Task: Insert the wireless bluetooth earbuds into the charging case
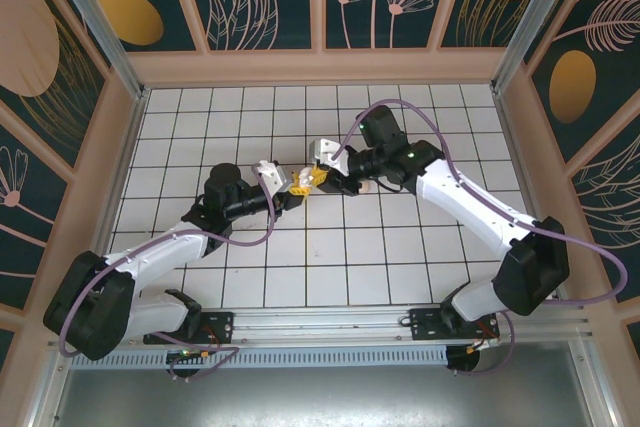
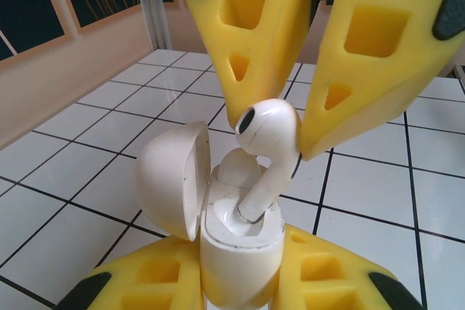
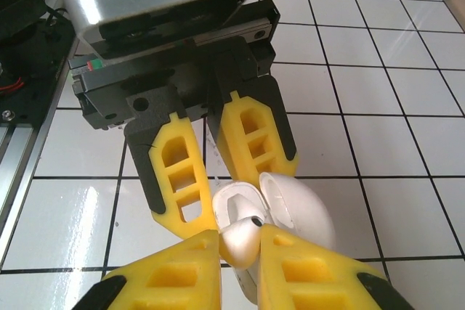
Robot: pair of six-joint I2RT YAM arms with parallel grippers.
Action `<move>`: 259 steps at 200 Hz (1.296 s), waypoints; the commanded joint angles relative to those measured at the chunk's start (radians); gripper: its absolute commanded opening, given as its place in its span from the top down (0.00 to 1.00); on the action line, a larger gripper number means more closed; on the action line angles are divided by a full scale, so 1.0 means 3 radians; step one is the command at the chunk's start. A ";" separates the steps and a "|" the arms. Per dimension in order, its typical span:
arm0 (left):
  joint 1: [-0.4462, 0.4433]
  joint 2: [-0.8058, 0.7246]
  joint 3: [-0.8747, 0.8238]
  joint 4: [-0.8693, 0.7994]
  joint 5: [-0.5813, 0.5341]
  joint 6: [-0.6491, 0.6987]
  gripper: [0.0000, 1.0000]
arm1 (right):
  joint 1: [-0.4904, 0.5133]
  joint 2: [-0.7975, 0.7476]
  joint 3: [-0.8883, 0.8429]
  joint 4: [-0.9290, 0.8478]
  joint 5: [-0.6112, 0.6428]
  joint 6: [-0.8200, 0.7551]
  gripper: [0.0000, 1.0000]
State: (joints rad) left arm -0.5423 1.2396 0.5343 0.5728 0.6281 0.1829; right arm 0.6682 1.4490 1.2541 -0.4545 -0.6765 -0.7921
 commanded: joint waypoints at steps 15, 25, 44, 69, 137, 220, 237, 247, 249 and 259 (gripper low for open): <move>-0.0013 -0.0119 0.0075 0.0113 0.0193 0.0035 0.81 | 0.0053 0.0130 0.0188 -0.0257 0.0239 -0.0216 0.83; -0.0010 -0.0124 0.0076 0.0106 0.0184 0.0034 0.81 | 0.0053 0.0145 0.0230 -0.0319 0.0253 -0.0250 0.83; -0.0012 -0.0111 0.0070 0.0078 0.0153 0.0052 0.81 | 0.0053 0.0123 0.0288 -0.0378 0.0275 -0.0288 0.83; -0.0013 -0.0090 0.0065 0.0010 0.0097 0.0116 0.81 | 0.0053 0.0079 0.0366 -0.0455 0.0244 -0.0304 0.83; -0.0017 -0.0077 0.0064 -0.0053 0.0076 0.0284 0.81 | 0.0127 0.0071 0.0472 -0.0752 0.0321 -0.0462 0.83; -0.0013 -0.0113 0.0075 -0.0068 0.0105 0.0330 0.81 | 0.0196 0.0187 0.0583 -0.0939 0.0515 -0.0600 0.83; -0.0015 -0.0122 0.0082 -0.0064 0.0131 0.0328 0.81 | 0.0229 0.0229 0.0613 -0.0993 0.0598 -0.0645 0.83; -0.0019 -0.0126 0.0085 -0.0063 0.0141 0.0323 0.81 | 0.0254 0.0261 0.0639 -0.1043 0.0650 -0.0681 0.83; -0.0019 -0.0125 0.0081 -0.0063 0.0145 0.0323 0.81 | 0.0257 0.0269 0.0647 -0.1059 0.0660 -0.0690 0.83; -0.0021 -0.0128 0.0085 -0.0061 0.0156 0.0317 0.81 | 0.0280 0.0301 0.0680 -0.1100 0.0714 -0.0726 0.83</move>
State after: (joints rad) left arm -0.5426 1.2274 0.5343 0.5297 0.6380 0.2619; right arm 0.7330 1.5070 1.4185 -0.7109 -0.5266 -0.9680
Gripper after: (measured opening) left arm 0.194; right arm 0.172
